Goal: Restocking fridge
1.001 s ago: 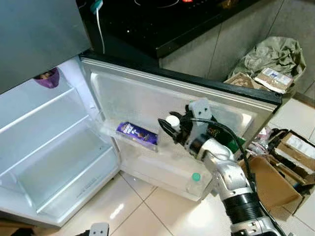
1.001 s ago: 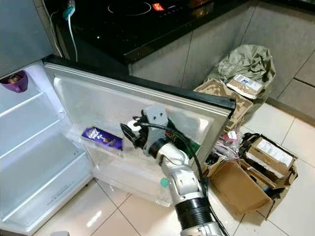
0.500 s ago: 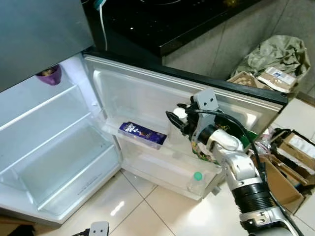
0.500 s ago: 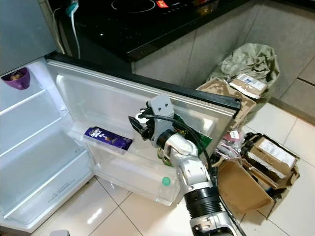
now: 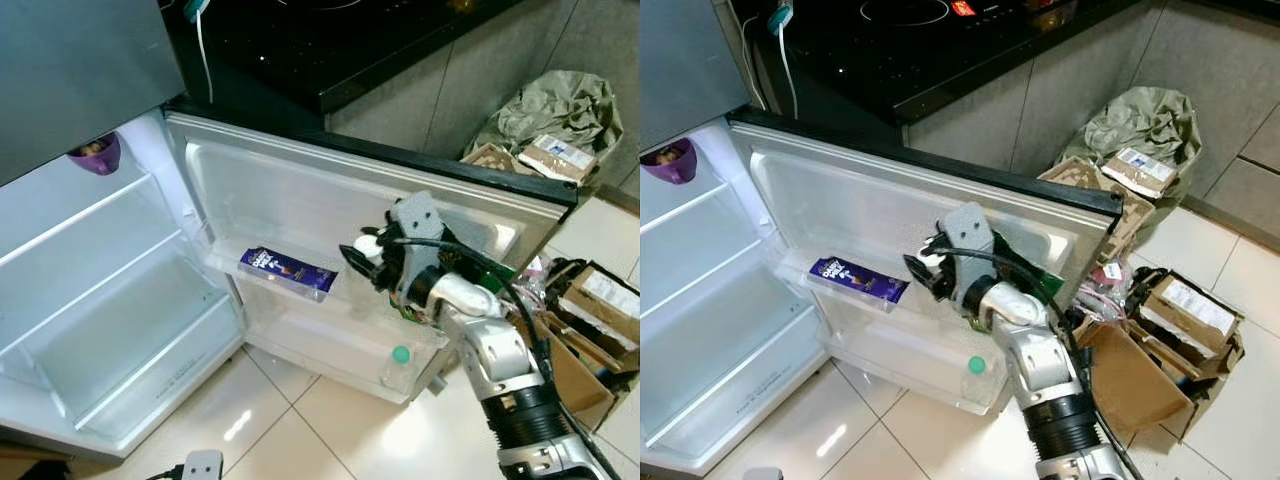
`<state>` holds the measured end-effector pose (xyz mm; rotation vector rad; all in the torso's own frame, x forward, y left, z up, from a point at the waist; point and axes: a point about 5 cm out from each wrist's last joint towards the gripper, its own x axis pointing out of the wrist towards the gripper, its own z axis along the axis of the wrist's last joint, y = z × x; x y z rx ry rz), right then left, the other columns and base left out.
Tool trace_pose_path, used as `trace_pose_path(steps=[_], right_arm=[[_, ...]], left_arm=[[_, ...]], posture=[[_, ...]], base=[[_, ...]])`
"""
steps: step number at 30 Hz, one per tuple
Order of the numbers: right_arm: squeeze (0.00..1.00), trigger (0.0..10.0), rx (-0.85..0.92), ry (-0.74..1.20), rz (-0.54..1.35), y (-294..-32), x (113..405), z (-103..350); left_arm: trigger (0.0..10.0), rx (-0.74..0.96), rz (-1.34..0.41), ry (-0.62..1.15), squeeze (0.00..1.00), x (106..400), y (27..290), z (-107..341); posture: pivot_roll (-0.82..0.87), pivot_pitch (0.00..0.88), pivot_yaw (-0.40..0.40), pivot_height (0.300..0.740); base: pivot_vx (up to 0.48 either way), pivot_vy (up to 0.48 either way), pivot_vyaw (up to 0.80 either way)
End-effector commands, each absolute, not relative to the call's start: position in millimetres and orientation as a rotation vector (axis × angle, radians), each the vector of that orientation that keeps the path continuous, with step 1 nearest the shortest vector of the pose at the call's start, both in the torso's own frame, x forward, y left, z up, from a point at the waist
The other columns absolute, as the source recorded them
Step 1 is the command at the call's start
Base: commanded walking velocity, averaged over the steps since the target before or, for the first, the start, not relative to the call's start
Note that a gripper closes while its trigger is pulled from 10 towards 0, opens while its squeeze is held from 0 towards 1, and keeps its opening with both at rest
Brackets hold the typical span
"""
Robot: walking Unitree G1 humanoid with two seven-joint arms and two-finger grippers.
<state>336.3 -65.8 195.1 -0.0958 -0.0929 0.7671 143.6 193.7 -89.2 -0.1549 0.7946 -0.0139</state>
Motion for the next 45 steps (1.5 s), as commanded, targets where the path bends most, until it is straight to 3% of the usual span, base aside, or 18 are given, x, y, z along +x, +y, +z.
trace_pose_path(steps=[1,25,30,45], right_arm=[[0.00,10.0,-0.093,-0.049,0.781,-62,333,181],[0.00,10.0,-0.003,-0.137,0.767,-28,336,194],[0.00,10.0,0.054,-0.222,0.744,-18,350,217],[0.00,10.0,0.136,-0.303,0.774,-5,351,234]], left_arm=[[10.0,-0.167,-0.016,0.865,0.00,125,190,-97],[10.0,-0.168,-0.030,0.861,0.00,115,189,-99],[10.0,-0.166,-0.031,0.856,0.00,112,192,-99],[10.0,-0.173,-0.038,0.833,0.00,113,189,-98]], posture=[[-0.08,0.253,0.010,0.740],[-0.06,0.289,0.010,0.740],[-0.05,0.309,0.007,0.740],[-0.04,0.321,0.003,0.740]], base=[[0.000,0.000,0.00],[0.000,0.000,0.00],[0.000,0.000,0.00],[0.000,0.000,0.00]])
